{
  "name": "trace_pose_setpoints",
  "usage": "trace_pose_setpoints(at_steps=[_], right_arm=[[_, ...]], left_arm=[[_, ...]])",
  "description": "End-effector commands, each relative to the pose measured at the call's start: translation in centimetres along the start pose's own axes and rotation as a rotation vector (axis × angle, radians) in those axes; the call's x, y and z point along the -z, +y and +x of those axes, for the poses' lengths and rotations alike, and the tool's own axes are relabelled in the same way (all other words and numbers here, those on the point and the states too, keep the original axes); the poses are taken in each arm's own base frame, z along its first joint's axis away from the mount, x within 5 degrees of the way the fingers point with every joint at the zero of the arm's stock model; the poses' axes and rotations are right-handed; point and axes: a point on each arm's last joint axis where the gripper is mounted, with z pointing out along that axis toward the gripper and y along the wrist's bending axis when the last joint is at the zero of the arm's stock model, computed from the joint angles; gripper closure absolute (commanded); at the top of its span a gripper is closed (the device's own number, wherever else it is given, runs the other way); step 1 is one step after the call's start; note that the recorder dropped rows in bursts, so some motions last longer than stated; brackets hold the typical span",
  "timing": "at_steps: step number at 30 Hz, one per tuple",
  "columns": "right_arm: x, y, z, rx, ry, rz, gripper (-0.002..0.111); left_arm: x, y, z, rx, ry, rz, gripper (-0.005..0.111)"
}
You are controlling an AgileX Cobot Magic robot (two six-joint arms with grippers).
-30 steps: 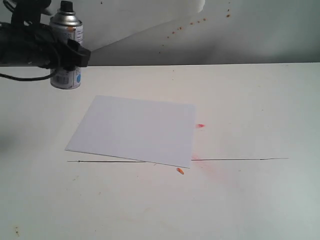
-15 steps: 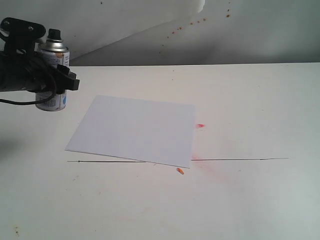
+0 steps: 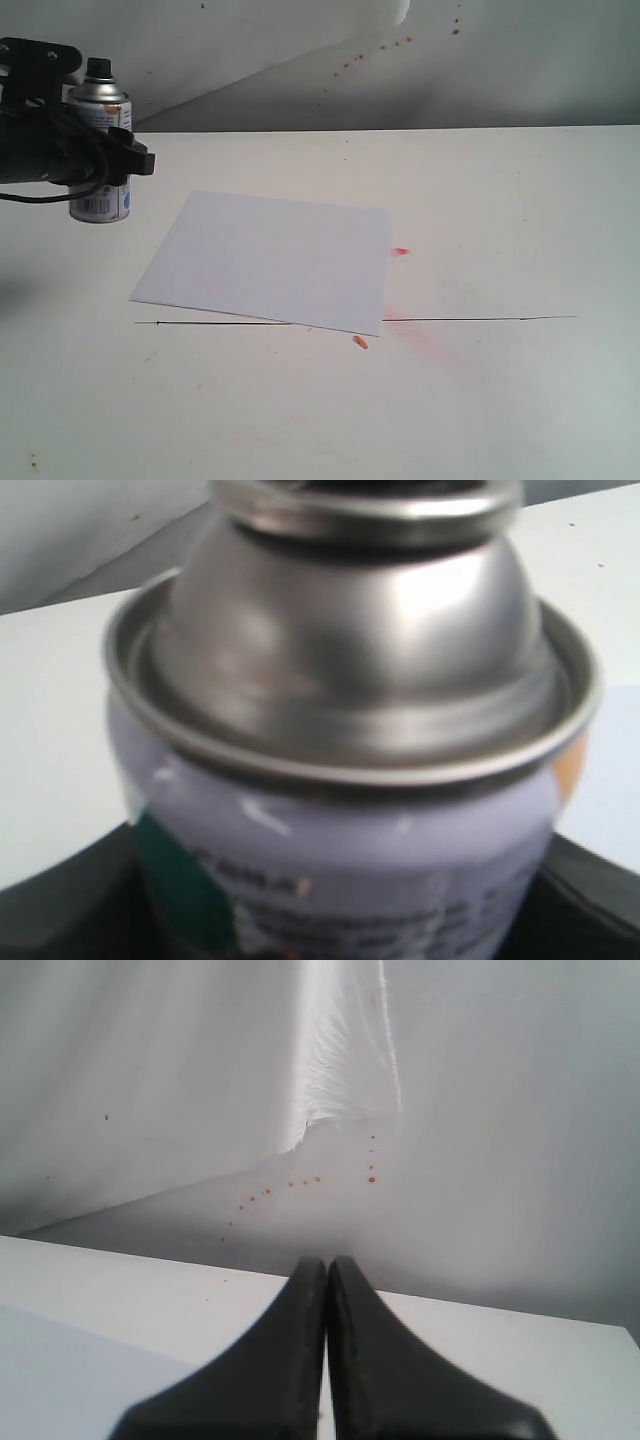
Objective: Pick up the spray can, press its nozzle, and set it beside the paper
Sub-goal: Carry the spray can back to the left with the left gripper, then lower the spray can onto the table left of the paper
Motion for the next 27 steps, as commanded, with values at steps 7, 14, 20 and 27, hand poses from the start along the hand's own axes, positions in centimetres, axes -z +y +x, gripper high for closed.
trace_pose_setpoints(at_steps=[7, 14, 20, 27], right_arm=[[0.1, 0.0, 0.1, 0.004, -0.001, -0.002, 0.108], [0.1, 0.0, 0.1, 0.004, -0.001, -0.002, 0.108], [0.1, 0.0, 0.1, 0.004, -0.001, -0.002, 0.108], [0.1, 0.0, 0.1, 0.004, -0.001, -0.002, 0.108]], left_arm=[[0.7, 0.5, -2.1, 0.08, -0.188, -0.026, 0.107], [0.9, 2.9, -0.8, 0.189, -0.433, -0.042, 0.107], [-1.2, 4.4, 2.4, 0.211, -0.391, -0.076, 0.107], [-4.6, 4.2, 5.0, 0.112, -0.418, -0.055, 0.107]])
